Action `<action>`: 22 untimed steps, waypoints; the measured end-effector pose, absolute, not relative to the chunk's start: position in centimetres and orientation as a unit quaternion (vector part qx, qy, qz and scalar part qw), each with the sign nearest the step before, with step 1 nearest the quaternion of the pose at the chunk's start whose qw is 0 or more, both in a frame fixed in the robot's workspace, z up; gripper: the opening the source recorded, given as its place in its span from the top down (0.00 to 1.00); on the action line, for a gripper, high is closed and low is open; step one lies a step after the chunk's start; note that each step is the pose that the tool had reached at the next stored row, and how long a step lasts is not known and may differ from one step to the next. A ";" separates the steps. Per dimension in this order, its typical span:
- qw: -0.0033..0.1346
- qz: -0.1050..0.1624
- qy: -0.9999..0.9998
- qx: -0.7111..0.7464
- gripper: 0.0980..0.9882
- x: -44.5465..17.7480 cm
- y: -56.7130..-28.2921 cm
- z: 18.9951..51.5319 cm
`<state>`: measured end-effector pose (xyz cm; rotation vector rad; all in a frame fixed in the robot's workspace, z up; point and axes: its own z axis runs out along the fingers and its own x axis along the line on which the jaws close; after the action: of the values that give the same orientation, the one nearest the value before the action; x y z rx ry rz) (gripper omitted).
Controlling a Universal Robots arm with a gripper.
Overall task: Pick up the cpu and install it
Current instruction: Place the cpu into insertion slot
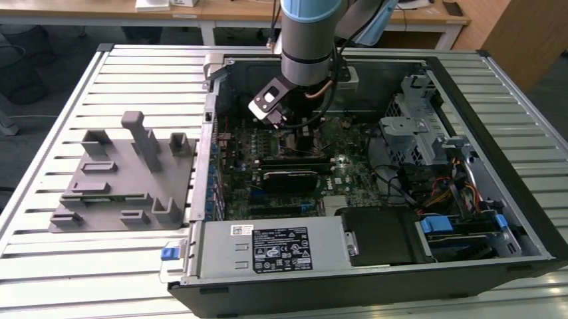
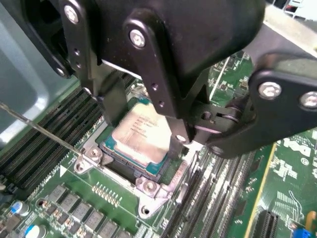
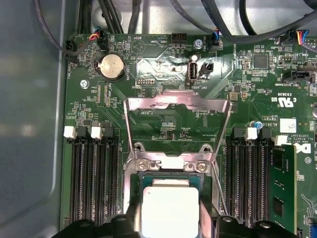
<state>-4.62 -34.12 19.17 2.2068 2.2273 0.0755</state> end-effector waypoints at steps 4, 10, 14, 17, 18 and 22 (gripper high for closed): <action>0.003 0.024 0.710 0.704 0.42 -4.6 -34.1 19.2; 0.003 0.023 0.710 0.704 0.44 -4.5 -34.1 19.2; 0.003 0.024 0.710 0.704 0.50 -4.5 -34.1 19.2; 0.003 0.024 0.710 0.704 0.50 -4.4 -34.1 19.2; 0.003 0.024 0.709 0.704 0.50 -4.4 -34.1 19.2; 0.003 0.024 0.706 0.708 0.50 -4.3 -34.1 19.2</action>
<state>-4.35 -34.14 19.19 2.2192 2.2143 0.0744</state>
